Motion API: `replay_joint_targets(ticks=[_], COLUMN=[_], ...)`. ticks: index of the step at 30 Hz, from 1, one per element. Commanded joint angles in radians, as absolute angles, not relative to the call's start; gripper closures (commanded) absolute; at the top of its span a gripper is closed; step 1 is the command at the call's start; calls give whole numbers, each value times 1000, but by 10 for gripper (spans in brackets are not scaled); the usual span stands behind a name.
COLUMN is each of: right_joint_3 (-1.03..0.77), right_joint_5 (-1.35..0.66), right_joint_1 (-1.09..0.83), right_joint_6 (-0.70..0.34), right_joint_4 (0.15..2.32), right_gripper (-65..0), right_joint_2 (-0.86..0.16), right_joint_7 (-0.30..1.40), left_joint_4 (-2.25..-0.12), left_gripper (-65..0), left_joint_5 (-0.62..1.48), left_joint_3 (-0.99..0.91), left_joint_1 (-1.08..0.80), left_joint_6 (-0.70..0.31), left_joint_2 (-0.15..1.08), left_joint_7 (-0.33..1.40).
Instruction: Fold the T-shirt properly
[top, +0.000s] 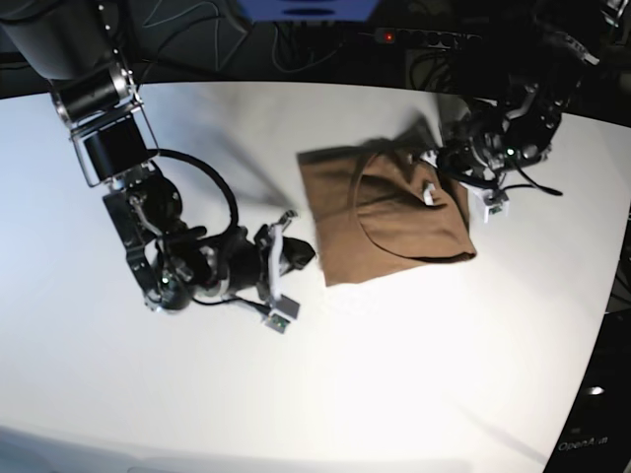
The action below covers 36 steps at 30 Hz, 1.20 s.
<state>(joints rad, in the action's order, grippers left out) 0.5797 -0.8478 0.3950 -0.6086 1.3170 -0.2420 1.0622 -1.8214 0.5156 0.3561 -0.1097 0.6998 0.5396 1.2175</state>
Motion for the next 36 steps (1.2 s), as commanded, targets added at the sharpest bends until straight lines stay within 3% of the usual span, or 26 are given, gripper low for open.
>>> replay_joint_targets(ticks=[1,16,26,34,36], right_joint_3=[572,570,570,575,578], right_joint_5=[-869,-871,-871,-865,-862], right_joint_1=[429,401,384,348,351], right_joint_6=[-631,-647,-647,-653,-698], right_joint_4=[1359,1483,1561,1644,1641], right_gripper=[-6,-6,-6,-6,-6], right_joint_2=[-260,-346,-412,-453,-453], right_joint_7=[1036,1036,1035,1027,1026], left_joint_4=[-1816,-1656,-1541,-1366,-1322], left_gripper=[-24,-24,-24,-24,-24], left_joint_5=[512,509,300,79,18], left_joint_3=[354,421,467,458,458], left_joint_1=[-91,18,156,229,242], left_joint_6=[698,698,698,552,522], left_joint_2=[536,536,486,375,343], left_joint_7=[1211,1161,1161,1035,1007])
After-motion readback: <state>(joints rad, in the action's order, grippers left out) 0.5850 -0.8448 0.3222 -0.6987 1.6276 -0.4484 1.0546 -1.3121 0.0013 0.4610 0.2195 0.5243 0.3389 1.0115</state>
